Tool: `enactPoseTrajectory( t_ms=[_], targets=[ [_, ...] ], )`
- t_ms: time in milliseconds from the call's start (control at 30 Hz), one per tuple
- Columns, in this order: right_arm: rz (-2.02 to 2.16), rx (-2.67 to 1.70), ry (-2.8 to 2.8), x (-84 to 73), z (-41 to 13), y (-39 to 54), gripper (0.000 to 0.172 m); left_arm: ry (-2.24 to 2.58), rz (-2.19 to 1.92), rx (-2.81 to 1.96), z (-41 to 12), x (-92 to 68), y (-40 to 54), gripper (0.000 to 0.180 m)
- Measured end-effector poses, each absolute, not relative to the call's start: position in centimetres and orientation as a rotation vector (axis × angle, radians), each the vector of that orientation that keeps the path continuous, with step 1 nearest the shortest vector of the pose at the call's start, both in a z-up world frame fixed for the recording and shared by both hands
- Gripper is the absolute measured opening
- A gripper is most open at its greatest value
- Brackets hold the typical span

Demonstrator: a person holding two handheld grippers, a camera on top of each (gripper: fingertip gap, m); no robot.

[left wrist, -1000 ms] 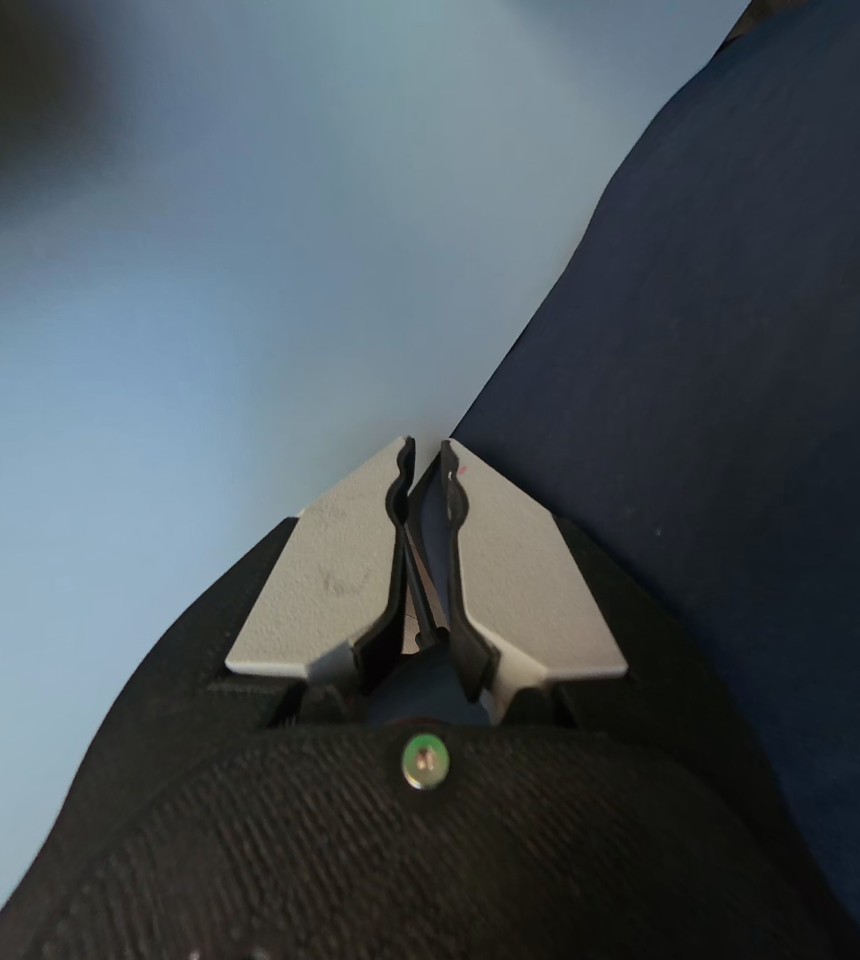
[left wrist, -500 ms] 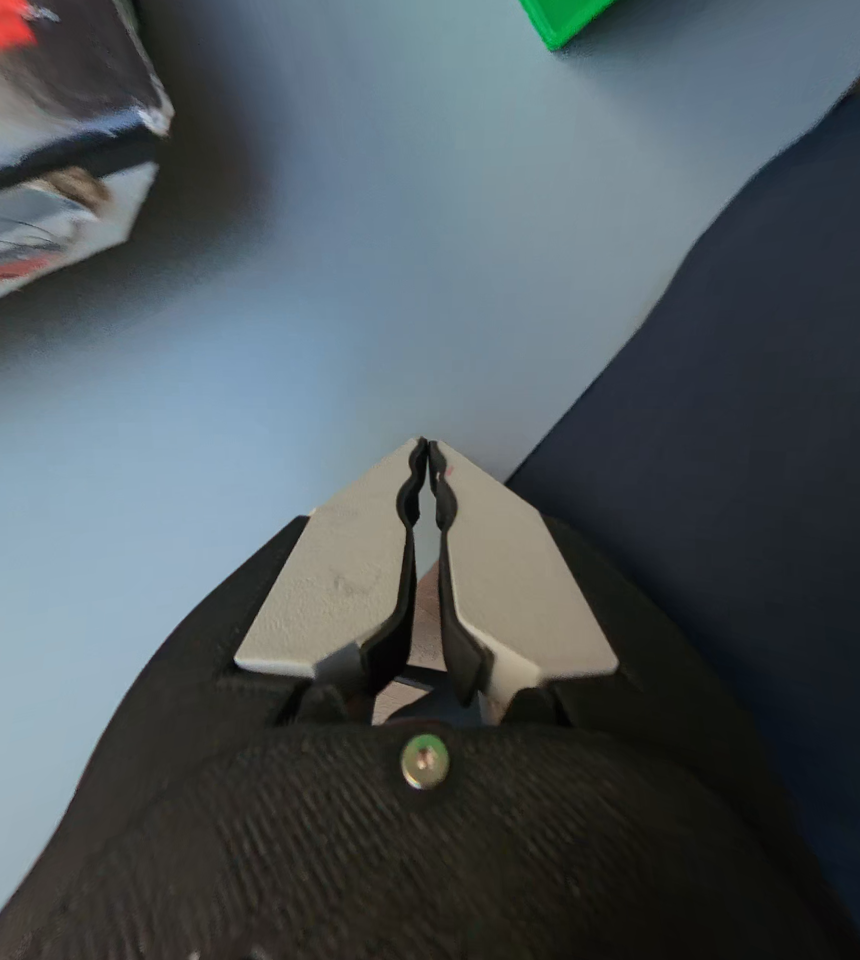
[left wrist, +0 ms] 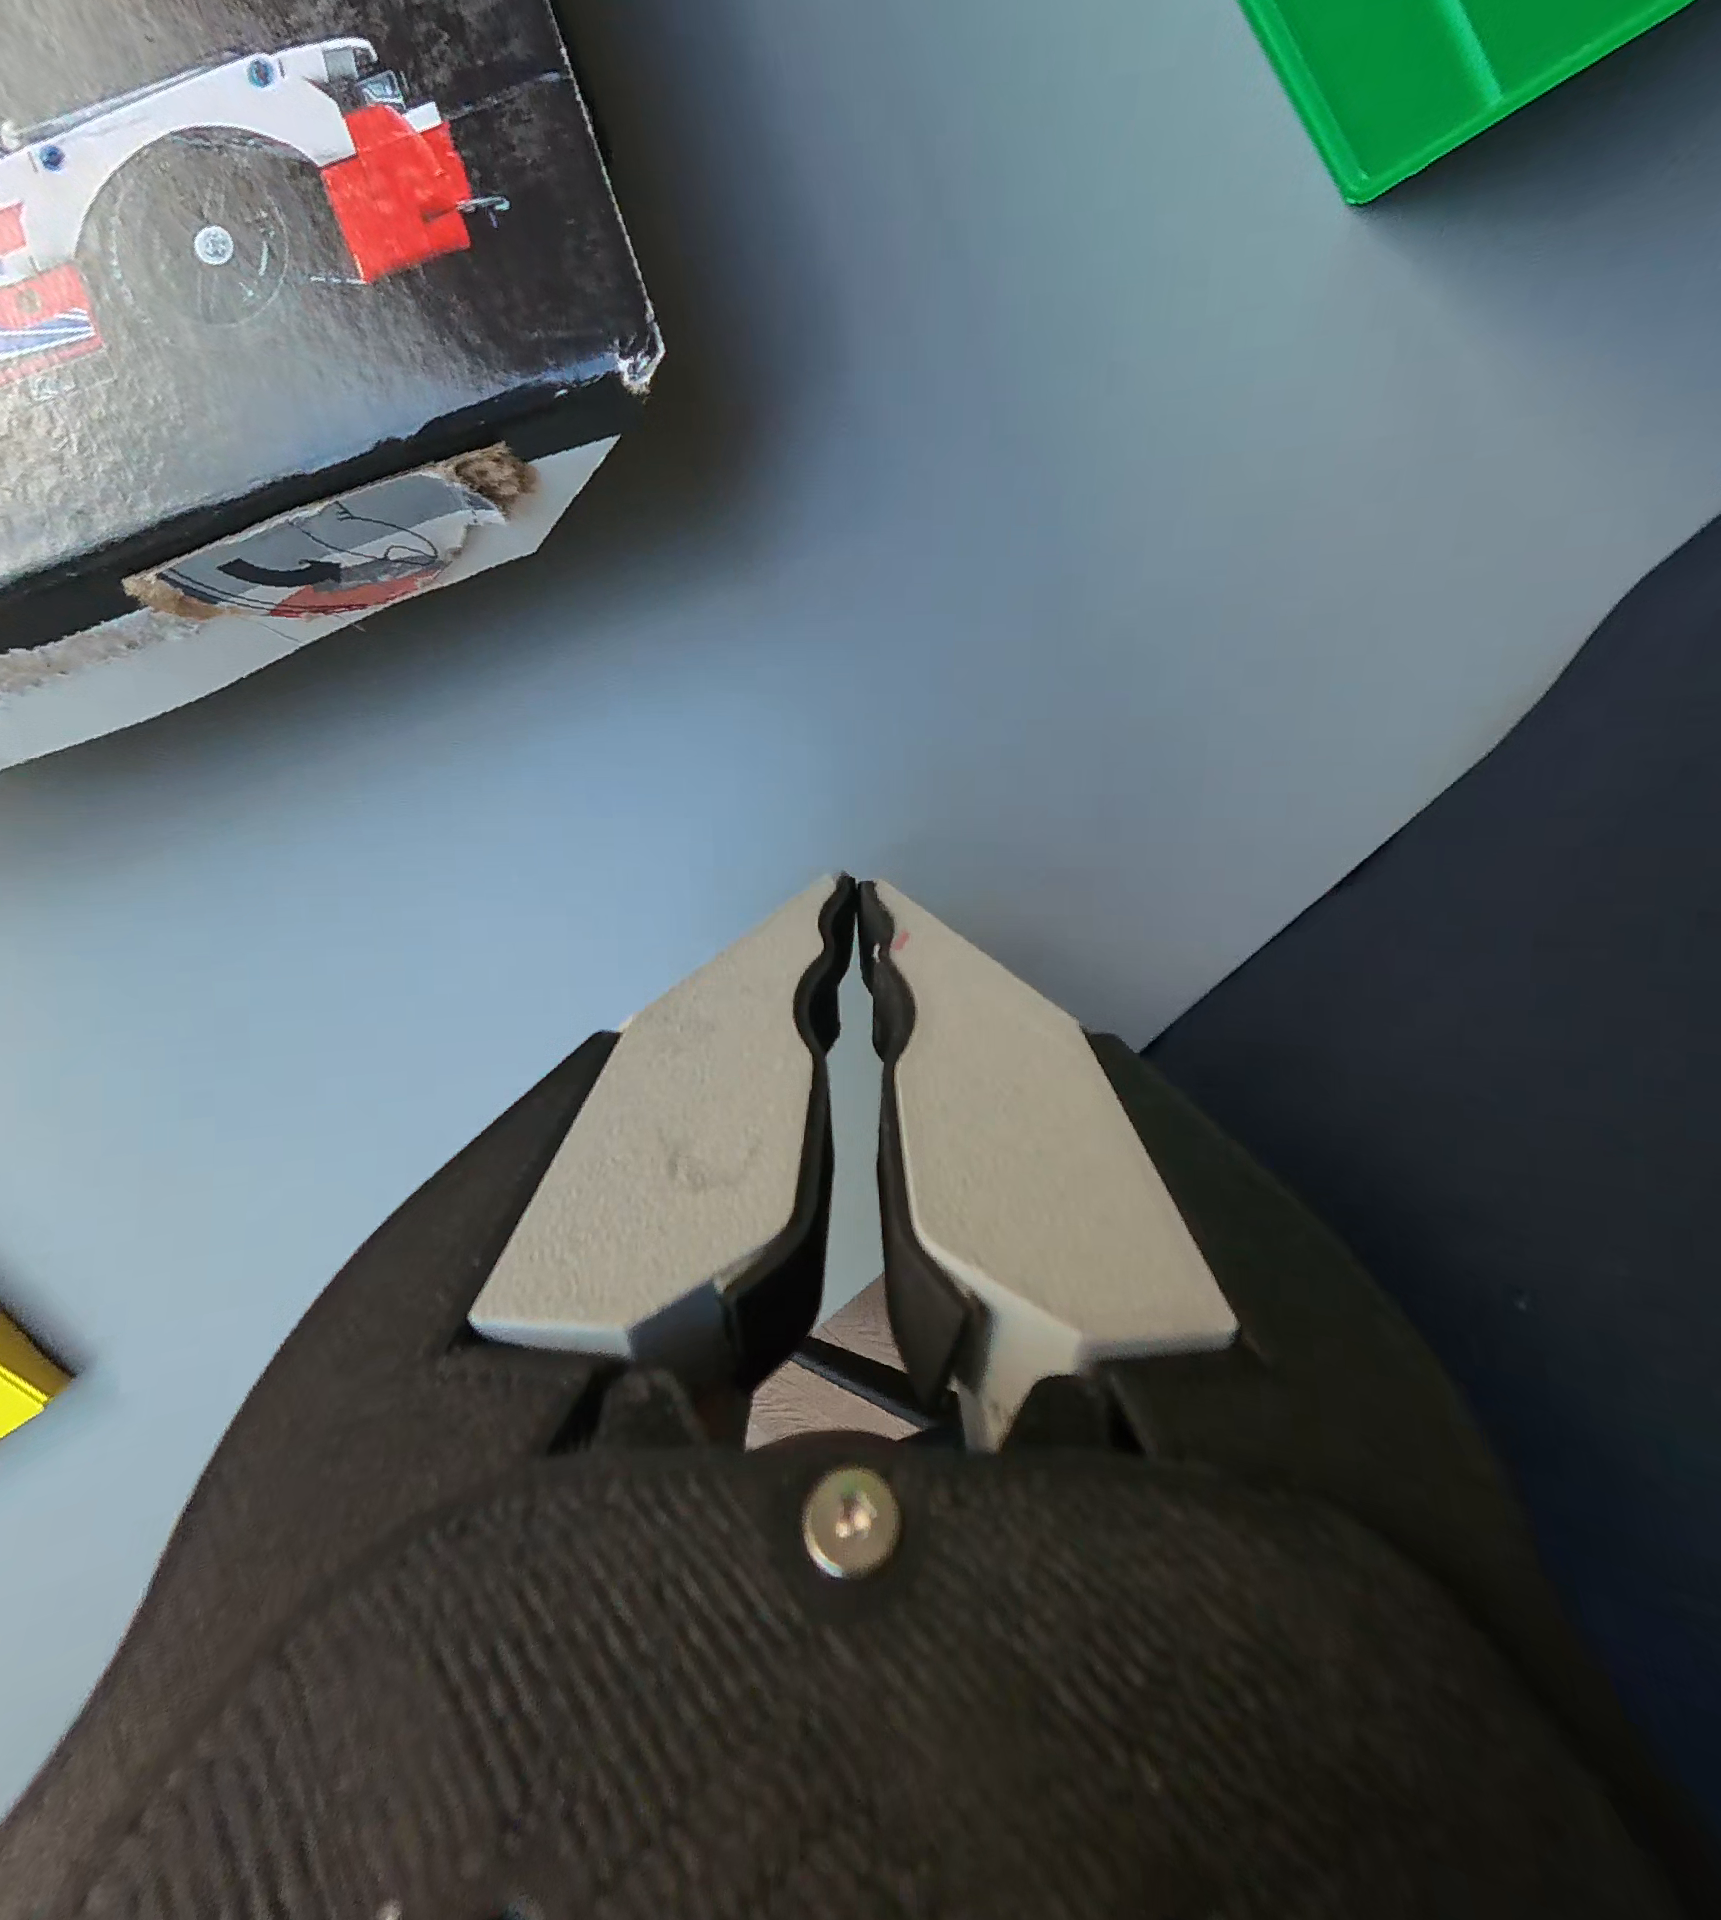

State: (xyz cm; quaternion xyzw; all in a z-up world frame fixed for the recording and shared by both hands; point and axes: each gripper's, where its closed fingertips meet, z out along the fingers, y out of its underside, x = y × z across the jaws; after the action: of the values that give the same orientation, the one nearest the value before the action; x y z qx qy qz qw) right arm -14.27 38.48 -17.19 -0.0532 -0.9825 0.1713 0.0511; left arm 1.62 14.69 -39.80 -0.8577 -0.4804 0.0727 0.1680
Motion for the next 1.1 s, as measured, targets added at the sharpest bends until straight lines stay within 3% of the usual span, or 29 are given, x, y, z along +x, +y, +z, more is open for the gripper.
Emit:
enactPoseTrajectory(
  t_ms=[1100],
  targets=[
    [0.449,-0.138,-3.078,-12.9,-21.5,36.8,0.026,-1.389,0.169,-2.453,-40.7,2.8,14.2,0.0]
  ],
)
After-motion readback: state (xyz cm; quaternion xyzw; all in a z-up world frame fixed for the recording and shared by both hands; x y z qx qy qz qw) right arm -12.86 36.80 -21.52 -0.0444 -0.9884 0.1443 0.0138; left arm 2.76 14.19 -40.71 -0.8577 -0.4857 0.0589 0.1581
